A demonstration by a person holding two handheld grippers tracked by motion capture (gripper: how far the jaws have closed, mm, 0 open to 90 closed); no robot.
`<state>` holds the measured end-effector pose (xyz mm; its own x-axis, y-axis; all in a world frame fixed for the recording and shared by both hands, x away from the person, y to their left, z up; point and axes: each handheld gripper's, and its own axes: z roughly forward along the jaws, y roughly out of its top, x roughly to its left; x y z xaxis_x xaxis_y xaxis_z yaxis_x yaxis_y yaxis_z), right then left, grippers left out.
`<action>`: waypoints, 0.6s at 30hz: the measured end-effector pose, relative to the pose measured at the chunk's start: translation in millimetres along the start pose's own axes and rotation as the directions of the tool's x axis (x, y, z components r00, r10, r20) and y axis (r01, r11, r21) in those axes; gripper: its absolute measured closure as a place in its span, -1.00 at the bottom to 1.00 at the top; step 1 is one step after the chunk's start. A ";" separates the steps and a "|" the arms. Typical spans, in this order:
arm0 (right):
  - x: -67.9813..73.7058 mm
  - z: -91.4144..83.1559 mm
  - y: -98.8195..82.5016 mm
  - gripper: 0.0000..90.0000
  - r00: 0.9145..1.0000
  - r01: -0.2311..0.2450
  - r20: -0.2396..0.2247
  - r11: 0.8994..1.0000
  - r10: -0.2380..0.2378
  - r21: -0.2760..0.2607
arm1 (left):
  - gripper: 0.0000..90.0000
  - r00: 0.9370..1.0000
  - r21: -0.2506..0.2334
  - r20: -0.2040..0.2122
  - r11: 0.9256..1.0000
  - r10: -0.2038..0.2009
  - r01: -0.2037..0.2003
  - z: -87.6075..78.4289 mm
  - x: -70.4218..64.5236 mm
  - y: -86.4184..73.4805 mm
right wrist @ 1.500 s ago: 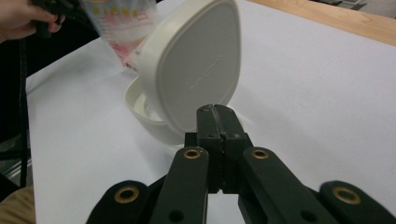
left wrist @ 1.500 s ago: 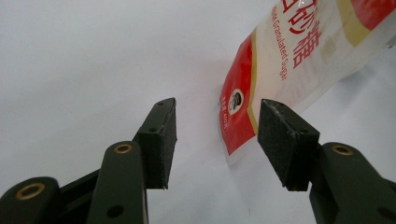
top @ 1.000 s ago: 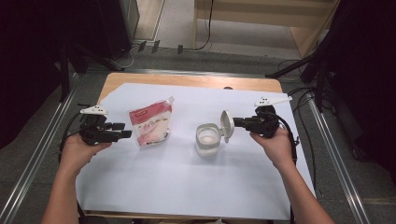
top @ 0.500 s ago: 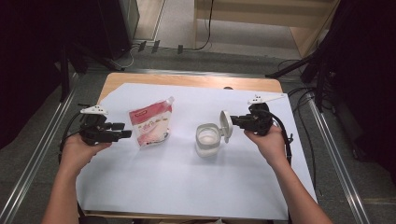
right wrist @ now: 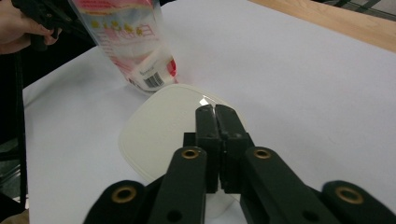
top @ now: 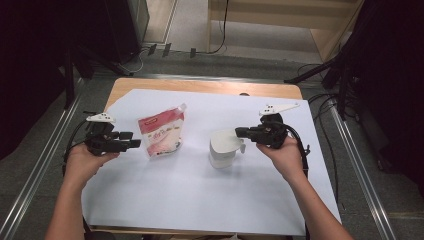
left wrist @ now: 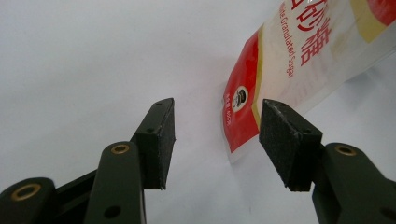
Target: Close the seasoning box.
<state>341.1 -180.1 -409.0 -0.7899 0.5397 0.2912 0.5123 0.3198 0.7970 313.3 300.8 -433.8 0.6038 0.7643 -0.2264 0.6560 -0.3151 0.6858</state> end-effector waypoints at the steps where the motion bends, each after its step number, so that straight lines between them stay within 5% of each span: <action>1: 0.0 0.0 0.0 0.94 1.000 0.000 0.000 1.000 0.000 0.000 | 0.04 1.000 0.000 0.000 1.000 0.000 0.000 0.0 0.0 0.0; 8: 1.0 -2.4 0.0 0.62 1.000 0.014 -0.003 1.000 -0.014 -0.009 | 0.04 1.000 0.007 0.002 1.000 -0.004 0.004 1.0 -0.8 0.4; 18: -3.2 -11.6 -2.1 0.45 1.000 0.014 0.018 0.999 -0.013 -0.038 | 0.03 1.000 0.015 0.002 1.000 -0.004 0.004 0.8 -1.5 0.5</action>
<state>338.7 -191.5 -405.4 -0.7903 0.5494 0.2712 0.4883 0.2975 0.8204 313.1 299.0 -433.7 0.6016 0.7648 -0.2305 0.6652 -0.3199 0.6747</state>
